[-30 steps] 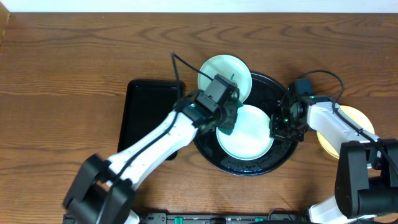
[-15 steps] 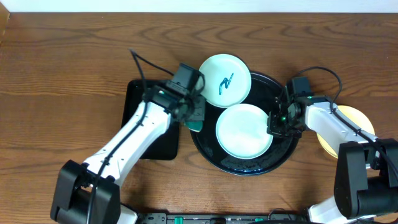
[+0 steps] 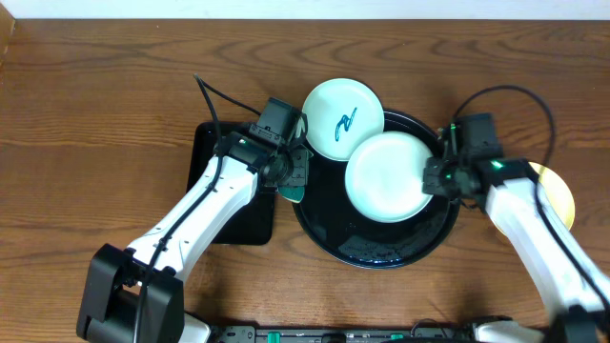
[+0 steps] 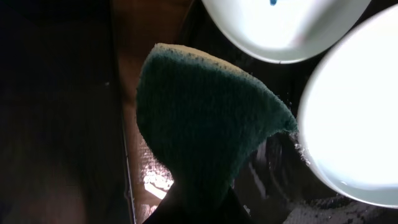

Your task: Clean dirty plates on tray and stack at the side

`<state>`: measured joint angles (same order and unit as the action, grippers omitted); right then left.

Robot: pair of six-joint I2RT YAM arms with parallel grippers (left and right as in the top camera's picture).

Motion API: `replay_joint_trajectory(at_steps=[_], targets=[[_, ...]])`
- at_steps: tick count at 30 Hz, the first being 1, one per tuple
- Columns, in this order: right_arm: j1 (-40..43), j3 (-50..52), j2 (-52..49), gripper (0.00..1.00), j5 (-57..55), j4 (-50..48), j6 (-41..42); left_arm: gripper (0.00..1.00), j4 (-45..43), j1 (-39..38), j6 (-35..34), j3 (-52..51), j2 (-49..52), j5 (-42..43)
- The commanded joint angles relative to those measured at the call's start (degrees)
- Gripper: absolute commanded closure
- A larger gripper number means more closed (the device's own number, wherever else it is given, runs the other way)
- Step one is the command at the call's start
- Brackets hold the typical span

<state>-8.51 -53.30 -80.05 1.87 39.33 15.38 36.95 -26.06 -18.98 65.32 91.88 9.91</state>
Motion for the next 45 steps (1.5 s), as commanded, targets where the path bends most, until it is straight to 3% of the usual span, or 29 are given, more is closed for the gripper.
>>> replay_joint_trajectory(at_steps=[1,7,19,31,45], targets=[[-1.9,-0.3,6.2,0.99,-9.4,-0.2,-4.9,0.91,-0.5,0.2,1.4,-0.4,-0.2,-0.5],[-7.7,-0.3,13.1,0.99,-24.7,-0.3,-6.3,0.91,-1.6,0.2,1.1,-0.4,-0.2,-0.3],[-20.0,-0.3,13.6,0.99,-45.2,-5.1,-15.1,0.91,-2.1,0.1,1.2,-0.4,-0.2,0.0],[-26.2,-0.3,12.6,0.99,-57.5,-7.5,-24.2,0.9,-2.1,0.1,1.2,-0.4,-0.2,-0.1],[-26.4,-0.3,12.5,0.99,-61.8,-12.9,-26.8,0.9,-3.1,0.1,1.2,-0.4,-0.1,0.0]])
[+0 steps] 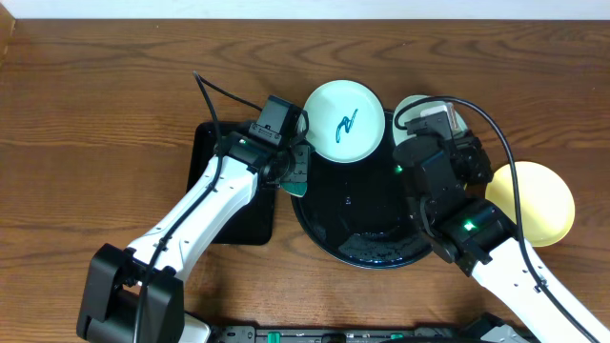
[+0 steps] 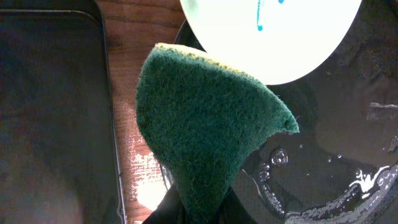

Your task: Clean dirty plates on tray and stack at the side

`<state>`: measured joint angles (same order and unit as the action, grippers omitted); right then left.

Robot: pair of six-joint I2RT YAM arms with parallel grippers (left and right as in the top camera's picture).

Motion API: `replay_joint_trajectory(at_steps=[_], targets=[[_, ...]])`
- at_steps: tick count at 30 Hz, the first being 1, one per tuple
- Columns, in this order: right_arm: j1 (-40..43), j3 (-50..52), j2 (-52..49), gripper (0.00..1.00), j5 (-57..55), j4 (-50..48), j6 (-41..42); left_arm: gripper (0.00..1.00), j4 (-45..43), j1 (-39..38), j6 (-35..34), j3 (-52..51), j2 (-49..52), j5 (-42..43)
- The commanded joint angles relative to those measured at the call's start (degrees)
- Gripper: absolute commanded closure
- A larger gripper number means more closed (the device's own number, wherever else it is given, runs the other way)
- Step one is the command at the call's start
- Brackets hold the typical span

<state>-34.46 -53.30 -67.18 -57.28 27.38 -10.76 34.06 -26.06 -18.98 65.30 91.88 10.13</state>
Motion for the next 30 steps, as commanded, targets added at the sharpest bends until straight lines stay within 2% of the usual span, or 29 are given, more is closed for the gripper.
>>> replay_joint_trajectory(at_steps=[1,8,11,17,23,30], targets=[[-0.5,-0.3,-0.5,0.99,-2.7,-1.3,-0.6,0.9,-0.3,0.1,1.2,-0.4,-0.1,-0.3],[-0.4,-0.3,-2.2,0.99,-2.3,-1.4,4.2,0.88,-0.3,0.1,1.2,-0.4,-0.1,-0.3],[-0.3,-0.3,-3.9,0.99,-1.2,-1.0,9.3,0.87,-0.3,0.1,1.2,-0.4,-0.1,-0.3],[1.9,-0.3,-7.6,0.99,19.5,2.2,24.1,0.91,-1.9,0.1,1.1,-0.4,-0.1,-0.3],[7.0,-0.3,-10.5,0.99,25.1,3.4,35.3,0.91,-2.0,0.1,1.2,-0.4,-0.1,-0.3],[18.1,-0.3,-10.6,0.99,34.0,4.5,39.5,0.91,-1.2,0.1,1.2,-0.4,-0.1,-0.3]])
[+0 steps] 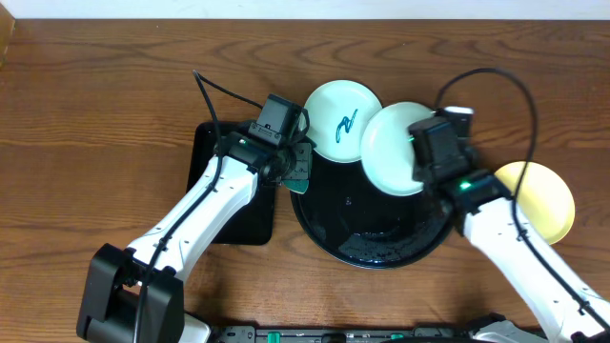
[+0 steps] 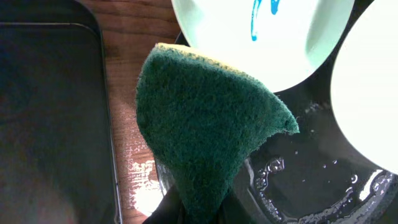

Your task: Clean dirty plates on tray and stack at the side

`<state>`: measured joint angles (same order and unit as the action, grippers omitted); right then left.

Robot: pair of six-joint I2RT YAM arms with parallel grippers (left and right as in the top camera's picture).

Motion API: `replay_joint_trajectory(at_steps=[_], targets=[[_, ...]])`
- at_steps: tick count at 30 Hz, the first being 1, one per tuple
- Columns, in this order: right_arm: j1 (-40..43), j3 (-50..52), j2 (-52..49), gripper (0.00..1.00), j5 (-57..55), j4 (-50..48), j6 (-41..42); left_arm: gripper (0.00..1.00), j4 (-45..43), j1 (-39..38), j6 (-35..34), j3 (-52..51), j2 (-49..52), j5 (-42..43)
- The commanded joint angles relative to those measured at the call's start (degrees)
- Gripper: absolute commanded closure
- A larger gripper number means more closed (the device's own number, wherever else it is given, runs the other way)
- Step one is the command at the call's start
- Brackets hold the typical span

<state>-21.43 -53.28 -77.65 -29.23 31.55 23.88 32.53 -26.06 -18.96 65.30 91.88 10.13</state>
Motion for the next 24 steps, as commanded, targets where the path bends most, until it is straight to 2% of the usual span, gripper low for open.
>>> replay_joint_trajectory(at_steps=[1,9,15,24], targets=[[7.2,-0.3,-0.2,0.99,7.7,0.9,4.9,0.92,0.5,0.1,1.1,-0.4,-0.1,-0.3],[24.2,-0.3,-0.2,0.99,13.2,9.6,7.0,0.91,0.9,0.1,1.1,-0.4,-0.1,-0.3],[35.3,-0.3,-0.2,0.99,18.2,12.5,7.0,0.91,0.8,0.1,1.1,-0.4,-0.1,-0.3],[46.9,-0.2,-0.4,0.99,18.8,16.0,6.9,0.91,0.9,0.1,1.1,-0.4,-0.1,-0.3]])
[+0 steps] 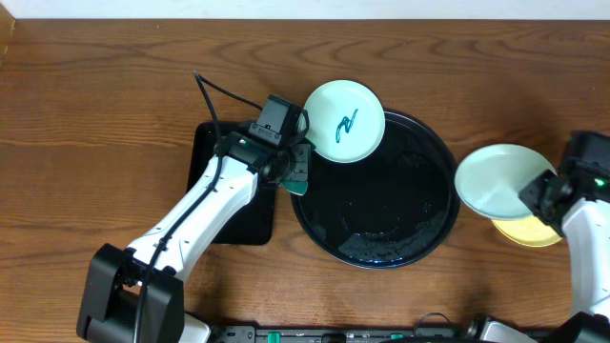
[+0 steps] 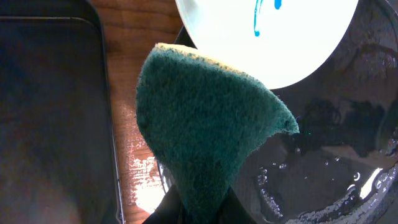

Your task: Clean dirty plates on tray and stack at the side

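A pale green plate marked with blue ink (image 1: 344, 121) (image 2: 267, 34) leans on the far left rim of the round black tray (image 1: 381, 229). My left gripper (image 1: 296, 173) (image 2: 199, 208) is shut on a green sponge (image 2: 205, 137) at the tray's left edge, just short of that plate. A clean pale green plate (image 1: 494, 181) sits off the tray at the right, over a yellow plate (image 1: 534, 232). My right gripper (image 1: 541, 191) is at that plate's right rim; whether it grips cannot be made out.
A black rectangular tray (image 1: 224, 205) (image 2: 53, 112) lies left of the round tray under my left arm. The round tray's floor is wet. Brown wooden table (image 1: 114, 105) extends all around.
The clean pale green plate was over the tray's upper right with my right gripper; now it lies off the tray over the yellow plate. My left gripper and sponge have hardly moved.
The clean plate first lay in the tray with my right gripper at its rim. It then stood lifted at the tray's far right, then hung over the tray's upper right, and now rests on the yellow plate. The sponge stayed in my left gripper.
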`<state>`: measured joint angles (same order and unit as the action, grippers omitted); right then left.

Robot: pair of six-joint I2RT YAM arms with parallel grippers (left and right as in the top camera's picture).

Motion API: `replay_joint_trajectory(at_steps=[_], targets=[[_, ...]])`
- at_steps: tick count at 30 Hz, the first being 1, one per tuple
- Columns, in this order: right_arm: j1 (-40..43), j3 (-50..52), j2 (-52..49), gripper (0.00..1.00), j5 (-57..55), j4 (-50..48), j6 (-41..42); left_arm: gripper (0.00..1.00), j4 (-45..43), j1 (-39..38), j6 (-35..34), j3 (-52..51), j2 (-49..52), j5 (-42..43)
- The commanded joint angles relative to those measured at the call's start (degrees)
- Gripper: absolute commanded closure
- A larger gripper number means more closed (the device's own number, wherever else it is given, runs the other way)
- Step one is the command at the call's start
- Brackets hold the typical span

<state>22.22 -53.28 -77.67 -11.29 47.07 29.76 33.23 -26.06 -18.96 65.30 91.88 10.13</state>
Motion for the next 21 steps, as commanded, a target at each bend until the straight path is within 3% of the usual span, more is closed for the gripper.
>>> replay_joint_trajectory(at_steps=[1,13,21], targets=[[4.7,-0.2,-0.3,0.99,0.8,0.5,1.0,0.91,0.1,0.1,1.1,-0.4,-0.1,-0.3],[9.6,-0.2,-0.3,0.96,1.3,1.5,0.8,0.91,0.1,0.1,1.2,-0.5,-0.1,-0.3],[9.6,-0.2,-0.3,0.78,1.3,1.7,0.9,0.92,0.2,0.1,1.1,-0.6,-0.1,-0.3]])
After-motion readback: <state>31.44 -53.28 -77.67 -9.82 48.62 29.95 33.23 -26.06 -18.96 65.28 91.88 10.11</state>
